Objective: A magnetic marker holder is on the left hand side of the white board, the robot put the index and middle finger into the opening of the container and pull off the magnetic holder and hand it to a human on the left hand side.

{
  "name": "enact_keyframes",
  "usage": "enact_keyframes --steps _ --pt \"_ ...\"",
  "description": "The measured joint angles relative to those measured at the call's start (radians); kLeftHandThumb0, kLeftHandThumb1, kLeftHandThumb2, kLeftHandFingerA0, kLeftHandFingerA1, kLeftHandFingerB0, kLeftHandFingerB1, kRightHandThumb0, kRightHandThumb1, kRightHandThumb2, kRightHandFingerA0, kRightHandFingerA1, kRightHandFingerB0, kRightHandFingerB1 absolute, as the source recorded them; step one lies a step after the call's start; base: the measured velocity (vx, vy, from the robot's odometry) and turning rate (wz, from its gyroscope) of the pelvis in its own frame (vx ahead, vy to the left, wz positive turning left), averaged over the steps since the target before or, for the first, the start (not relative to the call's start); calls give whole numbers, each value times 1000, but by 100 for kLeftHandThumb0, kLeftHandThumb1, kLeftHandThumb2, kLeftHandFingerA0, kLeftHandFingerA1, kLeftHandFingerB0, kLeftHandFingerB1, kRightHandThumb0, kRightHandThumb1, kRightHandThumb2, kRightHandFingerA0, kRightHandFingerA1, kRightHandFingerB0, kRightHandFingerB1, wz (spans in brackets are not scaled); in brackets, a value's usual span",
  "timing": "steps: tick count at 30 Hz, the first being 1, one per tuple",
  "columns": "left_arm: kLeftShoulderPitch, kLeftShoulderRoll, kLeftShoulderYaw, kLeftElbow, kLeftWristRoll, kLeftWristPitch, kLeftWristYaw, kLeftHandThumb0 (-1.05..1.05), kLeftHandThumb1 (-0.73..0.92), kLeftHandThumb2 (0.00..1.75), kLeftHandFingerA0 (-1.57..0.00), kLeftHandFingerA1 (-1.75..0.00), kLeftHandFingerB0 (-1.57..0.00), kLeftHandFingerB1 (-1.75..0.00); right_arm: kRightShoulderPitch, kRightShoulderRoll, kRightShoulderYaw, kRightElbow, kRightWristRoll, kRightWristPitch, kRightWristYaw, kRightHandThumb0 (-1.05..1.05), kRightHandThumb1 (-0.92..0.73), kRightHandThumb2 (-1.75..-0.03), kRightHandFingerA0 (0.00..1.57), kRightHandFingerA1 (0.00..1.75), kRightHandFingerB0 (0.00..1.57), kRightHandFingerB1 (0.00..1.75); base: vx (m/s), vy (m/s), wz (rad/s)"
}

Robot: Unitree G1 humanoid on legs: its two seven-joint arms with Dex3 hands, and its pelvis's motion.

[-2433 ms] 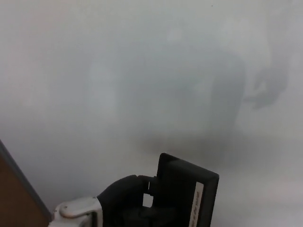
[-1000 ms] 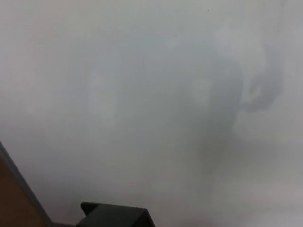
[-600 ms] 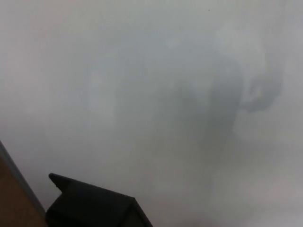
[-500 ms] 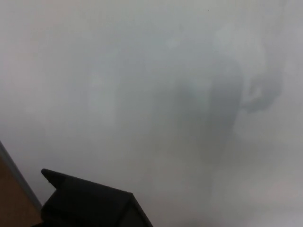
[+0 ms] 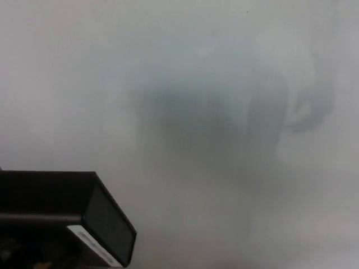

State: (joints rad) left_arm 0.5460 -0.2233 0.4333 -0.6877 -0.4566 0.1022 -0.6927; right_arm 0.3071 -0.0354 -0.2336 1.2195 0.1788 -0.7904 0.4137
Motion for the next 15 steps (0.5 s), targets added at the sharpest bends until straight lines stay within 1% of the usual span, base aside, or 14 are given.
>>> enact_keyframes --steps 1,2,4,5,6,7,8,10,11,12,14,15 --pt "-25 2 27 18 -5 0 21 -9 77 75 -92 -138 -90 -99 0 0 0 -1 0 -1 0 -57 -68 -60 81 65 62 49 0 0 0" --pt "-50 11 57 38 -18 2 44 -8 76 82 -87 -139 -86 -99 0 0 0 -2 0 -1 0 -57 -67 -60 81 66 62 49 0 0 0" --pt "-85 41 101 68 -46 15 74 -8 76 82 -87 -139 -86 -99 -1 0 0 -2 0 -1 -1 -57 -67 -60 81 66 62 49 0 0 0" --pt "-96 54 116 82 -58 22 83 -13 77 78 -88 -126 -87 -91 -1 0 0 -2 0 -1 -2 -59 -69 -61 81 66 61 50 0 0 0" --pt "-106 68 130 94 -70 29 92 -30 69 60 -86 -121 -92 -72 -1 0 0 -2 0 -1 -2 -57 -69 -61 79 64 61 49 0 0 0" --pt "-120 87 153 115 -92 42 105 -30 69 60 -86 -121 -92 -72 -2 0 1 -2 -1 -1 -4 -57 -69 -61 79 64 61 49 0 0 0" --pt "-124 96 161 124 -102 49 110 -35 66 60 -81 -125 -89 -68 -2 0 2 -2 -2 -1 -5 -57 -69 -61 80 65 61 50 0 0 0" --pt "-131 120 180 148 -135 69 118 -35 66 60 -81 -125 -89 -68 -2 0 4 -2 -3 -1 -8 -57 -69 -61 80 65 61 50 0 0 0" --pt "-132 129 185 158 -148 77 119 -36 67 60 -83 -120 -87 -67 -2 0 4 -2 -3 -1 -9 -57 -69 -61 80 65 62 50 0 0 0" --pt "-134 141 193 171 -166 88 121 -45 63 60 -87 -114 -87 -52 -2 0 4 -2 -3 -1 -9 -57 -69 -60 79 64 60 51 0 0 0" --pt "-138 164 209 200 -202 111 123 -45 63 60 -87 -114 -87 -52 -2 0 4 -2 -3 -1 -10 -57 -69 -60 79 64 60 51 0 0 0" --pt "-138 177 214 215 -220 123 123 -50 61 60 -90 -98 -85 -47 -2 0 5 -2 -4 -1 -11 -57 -69 -60 78 64 60 50 0 0 0"
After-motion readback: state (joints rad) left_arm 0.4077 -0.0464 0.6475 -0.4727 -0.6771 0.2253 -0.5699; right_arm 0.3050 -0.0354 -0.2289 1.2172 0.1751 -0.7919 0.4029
